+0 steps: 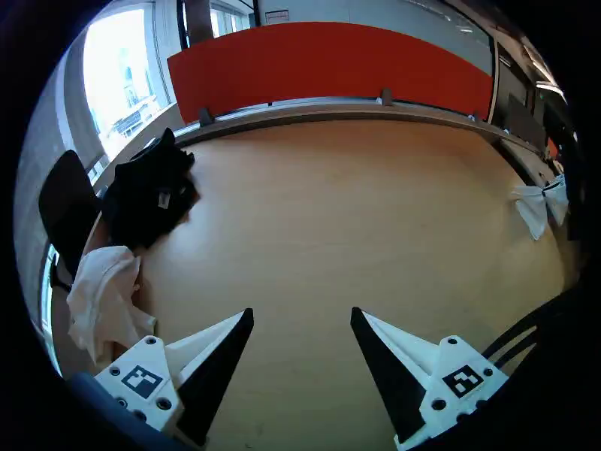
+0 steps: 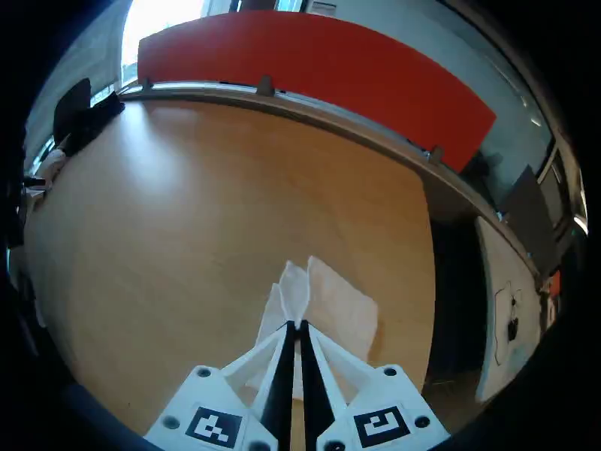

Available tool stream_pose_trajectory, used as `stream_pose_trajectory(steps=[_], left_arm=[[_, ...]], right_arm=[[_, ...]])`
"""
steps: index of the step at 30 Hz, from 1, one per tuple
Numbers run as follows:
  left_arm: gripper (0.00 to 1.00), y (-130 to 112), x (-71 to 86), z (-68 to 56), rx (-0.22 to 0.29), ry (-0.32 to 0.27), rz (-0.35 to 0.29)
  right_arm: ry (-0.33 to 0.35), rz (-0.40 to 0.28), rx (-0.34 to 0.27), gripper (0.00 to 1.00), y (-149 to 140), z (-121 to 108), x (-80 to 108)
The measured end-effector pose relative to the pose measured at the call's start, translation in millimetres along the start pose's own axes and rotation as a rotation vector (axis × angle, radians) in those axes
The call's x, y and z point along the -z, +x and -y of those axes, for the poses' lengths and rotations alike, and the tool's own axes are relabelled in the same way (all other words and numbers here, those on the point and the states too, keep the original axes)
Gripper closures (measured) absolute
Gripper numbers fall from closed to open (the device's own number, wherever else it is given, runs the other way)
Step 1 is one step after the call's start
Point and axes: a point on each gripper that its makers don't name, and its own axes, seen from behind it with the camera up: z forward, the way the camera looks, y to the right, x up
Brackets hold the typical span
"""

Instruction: Fold towel

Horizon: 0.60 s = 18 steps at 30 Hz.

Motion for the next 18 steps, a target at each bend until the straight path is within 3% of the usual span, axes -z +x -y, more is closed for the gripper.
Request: stream_pose_trajectory(steps=[18], left_arm=[[0.04, 7, -1.6, -1.6, -0.015, -0.005, -0.005]], right_arm=[[-0.029, -0.018, -0.005, 0.95, 3, -13, 14.3]])
